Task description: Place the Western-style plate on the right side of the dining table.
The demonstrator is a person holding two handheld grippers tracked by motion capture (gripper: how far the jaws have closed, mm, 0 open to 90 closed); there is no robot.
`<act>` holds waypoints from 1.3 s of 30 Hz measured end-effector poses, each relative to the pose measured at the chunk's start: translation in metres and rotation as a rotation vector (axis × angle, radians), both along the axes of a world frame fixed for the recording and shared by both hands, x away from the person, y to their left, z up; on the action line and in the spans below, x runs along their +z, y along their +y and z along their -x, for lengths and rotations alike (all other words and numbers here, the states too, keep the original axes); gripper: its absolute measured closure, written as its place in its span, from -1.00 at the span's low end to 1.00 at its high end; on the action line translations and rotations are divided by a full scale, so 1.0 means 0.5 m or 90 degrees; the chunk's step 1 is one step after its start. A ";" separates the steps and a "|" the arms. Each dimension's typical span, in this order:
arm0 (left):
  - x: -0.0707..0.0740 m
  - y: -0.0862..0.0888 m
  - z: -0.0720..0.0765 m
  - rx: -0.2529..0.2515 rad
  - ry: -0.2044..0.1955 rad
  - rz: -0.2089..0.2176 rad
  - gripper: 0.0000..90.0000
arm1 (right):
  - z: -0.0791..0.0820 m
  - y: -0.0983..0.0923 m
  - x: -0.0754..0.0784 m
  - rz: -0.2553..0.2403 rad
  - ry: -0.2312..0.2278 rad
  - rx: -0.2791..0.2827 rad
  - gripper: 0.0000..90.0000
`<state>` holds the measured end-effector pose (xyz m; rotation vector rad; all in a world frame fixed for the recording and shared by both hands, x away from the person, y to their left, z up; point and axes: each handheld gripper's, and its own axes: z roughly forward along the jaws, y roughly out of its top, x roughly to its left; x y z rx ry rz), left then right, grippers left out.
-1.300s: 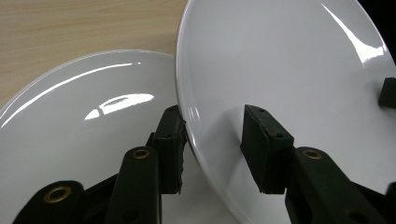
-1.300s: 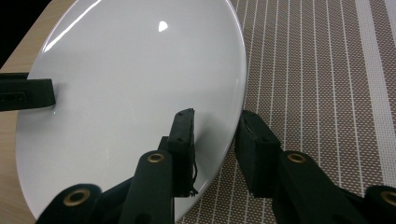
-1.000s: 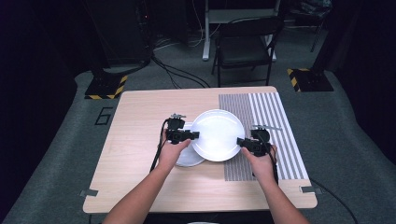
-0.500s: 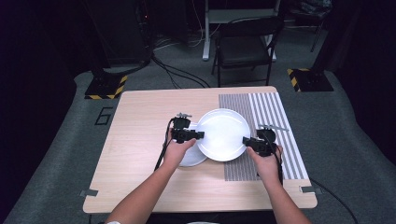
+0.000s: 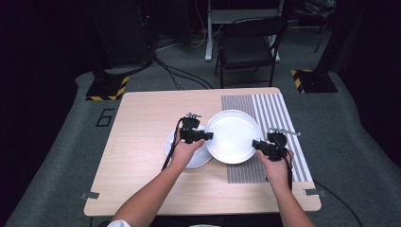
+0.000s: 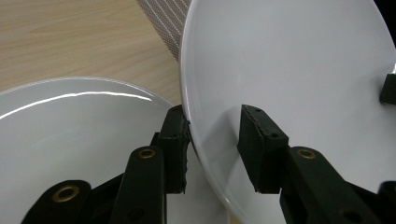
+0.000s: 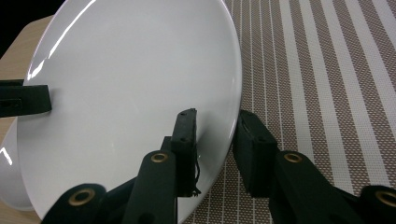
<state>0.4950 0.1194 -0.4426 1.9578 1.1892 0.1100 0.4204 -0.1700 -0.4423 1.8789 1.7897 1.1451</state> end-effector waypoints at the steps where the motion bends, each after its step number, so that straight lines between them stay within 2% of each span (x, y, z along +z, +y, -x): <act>1: 0.000 0.000 0.000 0.000 0.000 0.000 0.40 | 0.000 0.000 0.000 0.000 0.000 0.000 0.56; 8: 0.000 -0.014 0.000 -0.012 -0.005 -0.005 0.40 | 0.010 -0.010 -0.001 0.002 0.001 -0.019 0.56; 21: 0.009 -0.045 -0.001 -0.025 -0.014 0.002 0.43 | 0.024 -0.036 0.000 0.004 -0.004 -0.041 0.56; 39: 0.012 -0.079 -0.002 -0.047 -0.016 0.006 0.43 | 0.043 -0.063 0.001 0.002 -0.005 -0.067 0.55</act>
